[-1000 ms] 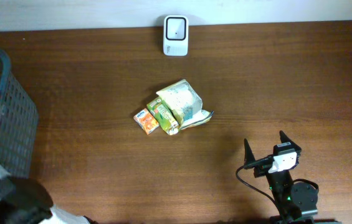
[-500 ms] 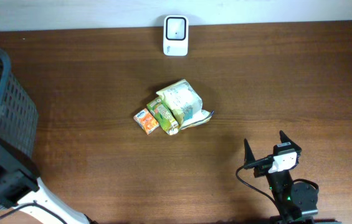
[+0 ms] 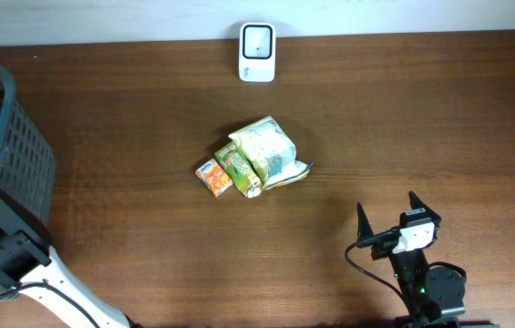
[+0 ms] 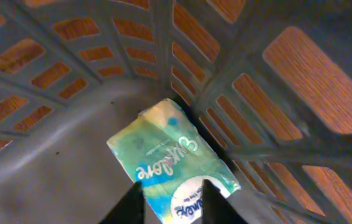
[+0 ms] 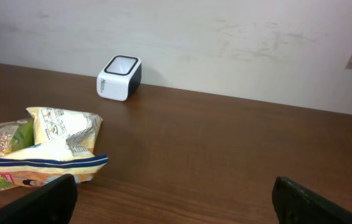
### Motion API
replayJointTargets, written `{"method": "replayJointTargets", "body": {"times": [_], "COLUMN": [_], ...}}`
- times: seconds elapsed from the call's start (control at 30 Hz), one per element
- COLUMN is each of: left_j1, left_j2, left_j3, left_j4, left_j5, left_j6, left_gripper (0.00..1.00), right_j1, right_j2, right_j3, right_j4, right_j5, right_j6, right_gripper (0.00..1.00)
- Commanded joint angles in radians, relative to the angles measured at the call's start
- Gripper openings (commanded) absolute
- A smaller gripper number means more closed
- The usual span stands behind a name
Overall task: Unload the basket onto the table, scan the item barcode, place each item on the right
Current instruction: 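Reach the left gripper into the basket and grasp the green tissue pack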
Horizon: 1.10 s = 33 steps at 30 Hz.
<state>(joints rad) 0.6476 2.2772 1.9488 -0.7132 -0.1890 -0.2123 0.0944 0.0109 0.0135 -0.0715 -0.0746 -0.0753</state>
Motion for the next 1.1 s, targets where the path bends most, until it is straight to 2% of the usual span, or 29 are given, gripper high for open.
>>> {"method": "replayJointTargets", "body": {"times": [0.0,0.07,0.2,0.33,0.47,0.63,0.73,0.87,0.93,1.0,1.03,1.07], "left_j1": [-0.003,-0.003,-0.002,0.012,0.057,0.067,0.067,0.068,0.069,0.069,0.069,0.069], "left_j2": [0.098,0.098,0.085,-0.010,-0.116,-0.073,-0.025,0.032,0.059,0.070,0.071,0.071], "left_j3": [-0.034,-0.034,-0.033,-0.031,-0.031,-0.032,-0.032,-0.032,-0.031,-0.031,-0.032,-0.031], "left_j4": [-0.036,-0.056,-0.097,-0.112,-0.119,-0.105,-0.057,-0.035,-0.028,-0.027,-0.026,-0.027], "left_j5": [0.009,0.020,0.074,0.148,0.145,0.113,0.114,0.114,0.114,0.114,0.114,0.114], "left_j6": [0.035,0.035,0.035,0.028,-0.119,-0.132,-0.132,-0.132,-0.132,-0.132,-0.132,-0.132], "left_gripper": [0.25,0.29,0.29,0.34,0.41,0.40,0.49,0.50,0.48,0.43,0.28,0.17], "right_j1": [0.004,0.004,0.004,0.004,0.004,0.004,0.004,0.004,0.004,0.004,0.004,0.004], "right_j2": [-0.007,-0.007,-0.007,-0.007,-0.007,-0.007,-0.007,-0.007,-0.007,-0.007,-0.007,-0.007], "right_j3": [-0.008,-0.008,-0.008,-0.008,-0.008,-0.008,-0.008,-0.008,-0.008,-0.008,-0.008,-0.008], "right_j4": [-0.001,-0.001,-0.001,0.000,-0.001,-0.001,-0.001,0.000,-0.001,0.000,-0.001,-0.001], "right_j5": [0.008,0.008,0.008,0.008,0.008,0.008,0.008,0.008,0.008,0.008,0.008,0.008], "right_j6": [0.004,0.004,0.004,0.004,0.004,0.004,0.004,0.004,0.004,0.004,0.004,0.004], "right_gripper": [0.99,0.99,0.99,0.99,0.99,0.99,0.99,0.99,0.99,0.99,0.99,0.99]}}
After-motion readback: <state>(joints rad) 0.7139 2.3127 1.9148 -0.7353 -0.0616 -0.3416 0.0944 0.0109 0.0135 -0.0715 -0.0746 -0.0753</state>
